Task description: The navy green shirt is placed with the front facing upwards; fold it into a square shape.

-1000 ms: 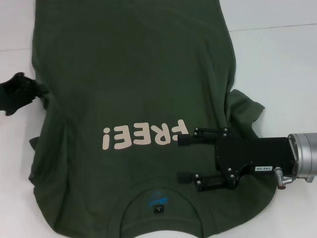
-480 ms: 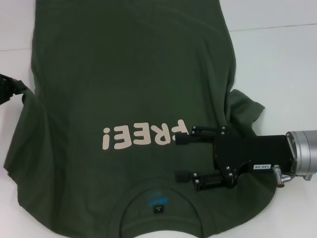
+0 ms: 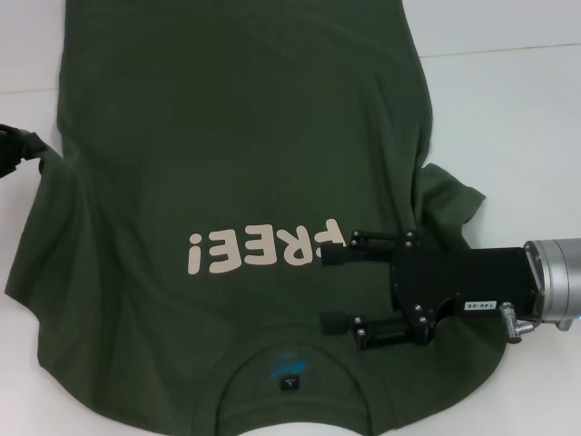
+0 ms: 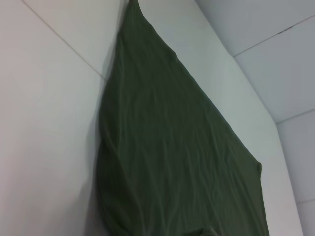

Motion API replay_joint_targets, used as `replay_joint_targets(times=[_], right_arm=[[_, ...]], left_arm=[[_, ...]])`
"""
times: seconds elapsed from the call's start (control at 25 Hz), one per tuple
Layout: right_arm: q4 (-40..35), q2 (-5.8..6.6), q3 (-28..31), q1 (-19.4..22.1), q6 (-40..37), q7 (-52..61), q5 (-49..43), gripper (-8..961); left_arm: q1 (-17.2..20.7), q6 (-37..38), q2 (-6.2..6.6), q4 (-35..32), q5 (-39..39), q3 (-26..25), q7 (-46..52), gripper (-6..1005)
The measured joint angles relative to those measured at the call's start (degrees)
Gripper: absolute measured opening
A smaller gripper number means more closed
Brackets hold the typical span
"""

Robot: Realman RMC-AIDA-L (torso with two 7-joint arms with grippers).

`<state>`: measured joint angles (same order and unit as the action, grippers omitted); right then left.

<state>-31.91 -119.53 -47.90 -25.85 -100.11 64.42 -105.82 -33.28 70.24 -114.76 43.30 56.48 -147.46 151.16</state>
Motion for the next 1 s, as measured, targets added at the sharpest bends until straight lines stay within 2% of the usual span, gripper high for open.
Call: replay_joint_targets(times=[0.2,0.64,0.92,1.0], right_arm=[[0.0,0.00,0.0,-0.2,0.0,0.0,0.0,857],[0.0,0.00,0.0,0.2,0.0,0.0,-0.2,857],[0.3,0.01,0.0,0.5,0.0,0.0,-0.4,857],[0.2,0.00,0.0,0.8,-0.1,0.0,-0.4,857]], left_arm=[[-0.5,-0.5,-0.26,-1.5,-0.2,1.8,-0.2,32],[-2.7,-2.1,-2.52,-4.5,0.0,3.6,-1.6,77],[-5.5,-8.9,-3.36,-11.9,0.2,4.1,-5.3,106],[-5.9,-11.0,-4.00,-13.1,0.5,4.2,-6.7,114]])
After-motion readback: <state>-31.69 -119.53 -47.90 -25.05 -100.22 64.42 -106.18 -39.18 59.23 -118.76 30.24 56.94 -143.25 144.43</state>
